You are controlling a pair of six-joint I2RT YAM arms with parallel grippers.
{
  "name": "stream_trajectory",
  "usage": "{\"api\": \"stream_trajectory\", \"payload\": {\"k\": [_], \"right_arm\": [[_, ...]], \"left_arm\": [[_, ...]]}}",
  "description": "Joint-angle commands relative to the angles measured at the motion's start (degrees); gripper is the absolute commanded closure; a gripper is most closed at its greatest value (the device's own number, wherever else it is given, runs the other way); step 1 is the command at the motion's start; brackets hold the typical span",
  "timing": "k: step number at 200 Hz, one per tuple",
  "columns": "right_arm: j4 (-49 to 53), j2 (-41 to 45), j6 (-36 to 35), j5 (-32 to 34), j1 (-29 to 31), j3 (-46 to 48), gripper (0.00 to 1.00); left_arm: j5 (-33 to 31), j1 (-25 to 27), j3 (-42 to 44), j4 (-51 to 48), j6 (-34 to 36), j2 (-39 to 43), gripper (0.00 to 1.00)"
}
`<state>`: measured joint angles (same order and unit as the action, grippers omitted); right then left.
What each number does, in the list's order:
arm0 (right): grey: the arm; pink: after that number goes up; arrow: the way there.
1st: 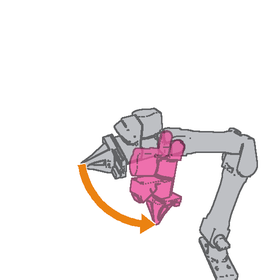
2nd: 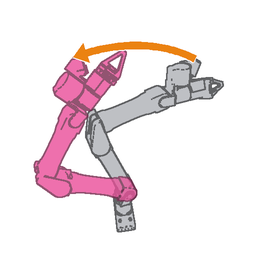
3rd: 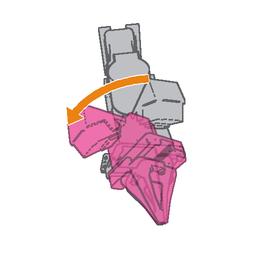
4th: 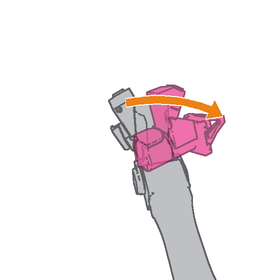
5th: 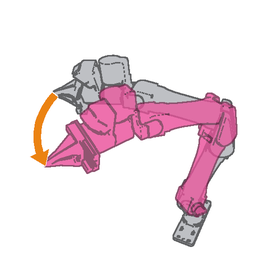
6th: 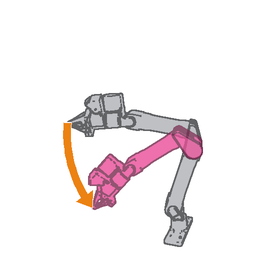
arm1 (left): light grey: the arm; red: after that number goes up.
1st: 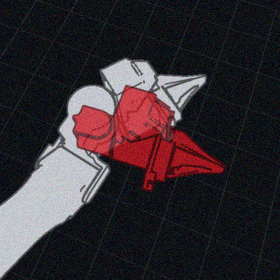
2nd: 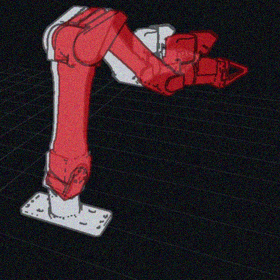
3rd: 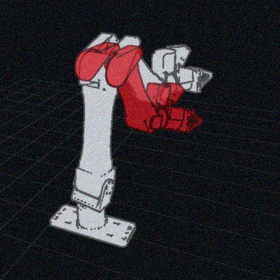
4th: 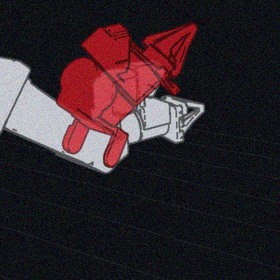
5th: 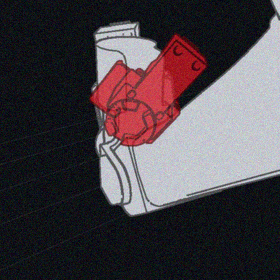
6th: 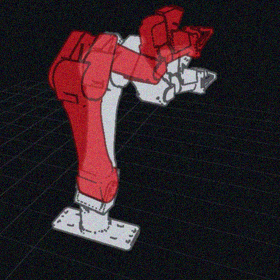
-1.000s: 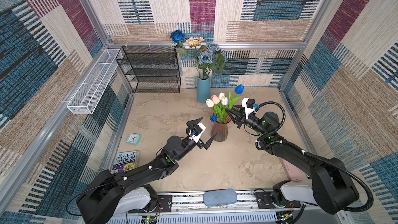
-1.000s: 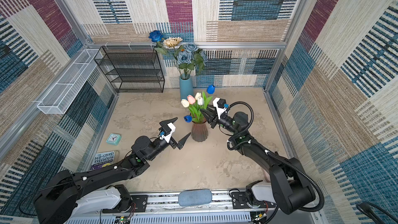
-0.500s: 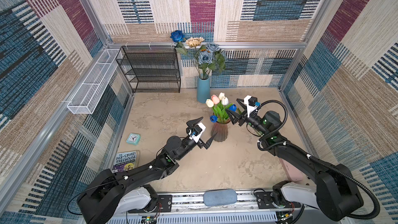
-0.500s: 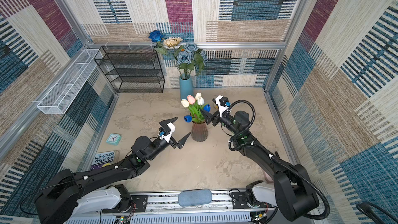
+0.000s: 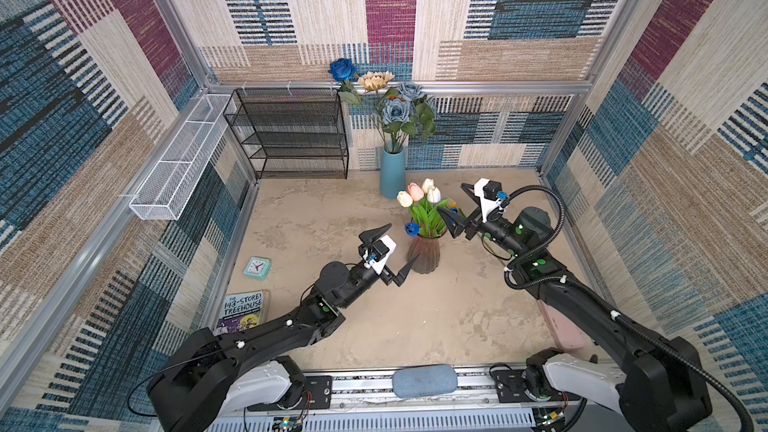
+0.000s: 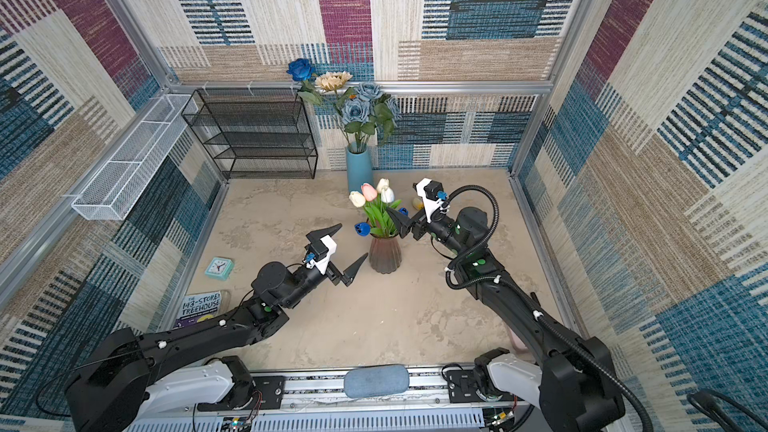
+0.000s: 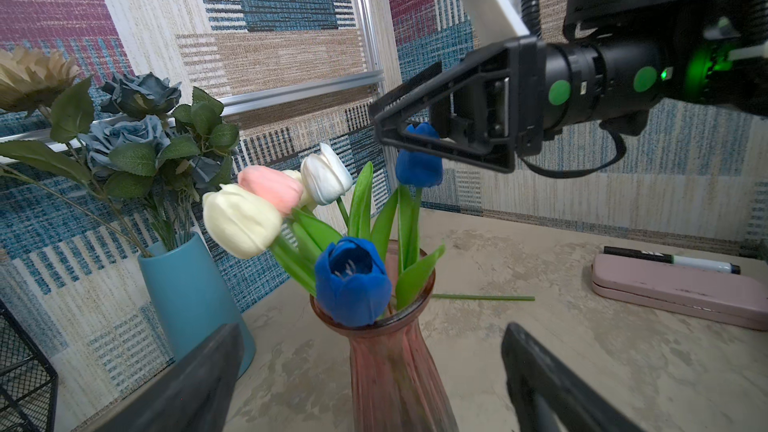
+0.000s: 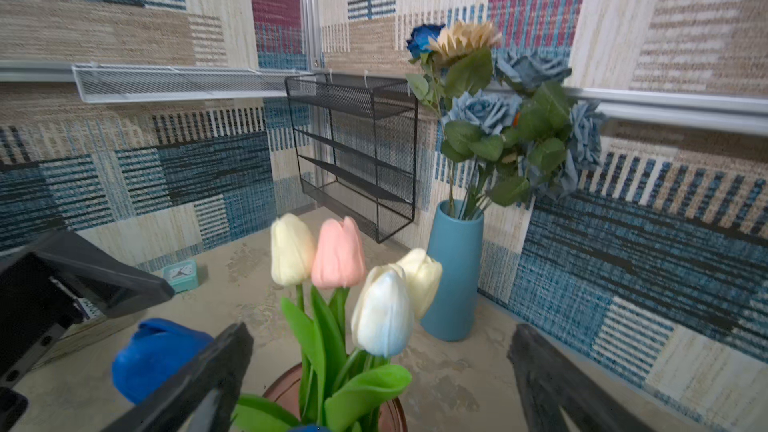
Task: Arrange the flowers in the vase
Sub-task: 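Lower the blue tulip's stem into the pink vase and open the right gripper, then move the right gripper to the yellow tulip and grasp its stem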
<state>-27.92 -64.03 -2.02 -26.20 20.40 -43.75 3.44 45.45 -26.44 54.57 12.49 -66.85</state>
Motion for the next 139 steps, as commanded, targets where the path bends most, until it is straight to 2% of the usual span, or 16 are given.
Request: {"api": "stream_trajectory", "payload": {"k": [1,17,28,38,47,61,97,108,127,139], "right_arm": [[1.23,2.60,-0.03,-2.04,-0.01,-1.41,0.01],[4.24,3.20,1.07,3.99,-0.47,-3.68,0.08],[8.37,1.46,2.08,7.63,-2.24,-6.79,0.25],[11.71,-1.42,3.42,7.96,-5.18,-9.25,0.39],[15.51,-4.44,5.57,7.24,-8.49,-11.77,0.46],[23.44,-9.42,5.18,6.26,-12.14,-15.85,0.48],[53.06,-28.89,-7.93,13.24,-13.29,-30.61,0.54],[58.16,-34.98,-8.62,17.61,-13.67,-34.30,0.56],[66.13,-44.10,-11.47,17.53,-14.06,-40.77,0.51],[66.74,-46.96,-11.01,20.04,-14.08,-41.88,0.50]], "left_arm": [[2.01,-0.10,-0.19,1.27,1.82,0.81,0.01],[4.45,-0.10,-0.46,0.37,2.43,2.09,0.04],[5.80,-0.10,-0.22,0.36,2.44,3.26,0.05],[7.03,-0.11,-0.06,-0.31,3.07,4.30,0.05],[8.27,-0.10,0.02,-2.27,4.08,5.44,0.06],[10.26,-0.10,0.56,-5.74,5.54,7.41,0.07],[12.30,-0.10,4.39,-14.41,7.01,12.51,0.08],[13.48,-0.10,4.81,-17.74,6.96,13.29,0.07],[15.39,-0.06,4.44,-22.17,6.93,11.74,0.06],[16.07,-0.01,3.73,-23.83,6.60,10.45,0.07]]}}
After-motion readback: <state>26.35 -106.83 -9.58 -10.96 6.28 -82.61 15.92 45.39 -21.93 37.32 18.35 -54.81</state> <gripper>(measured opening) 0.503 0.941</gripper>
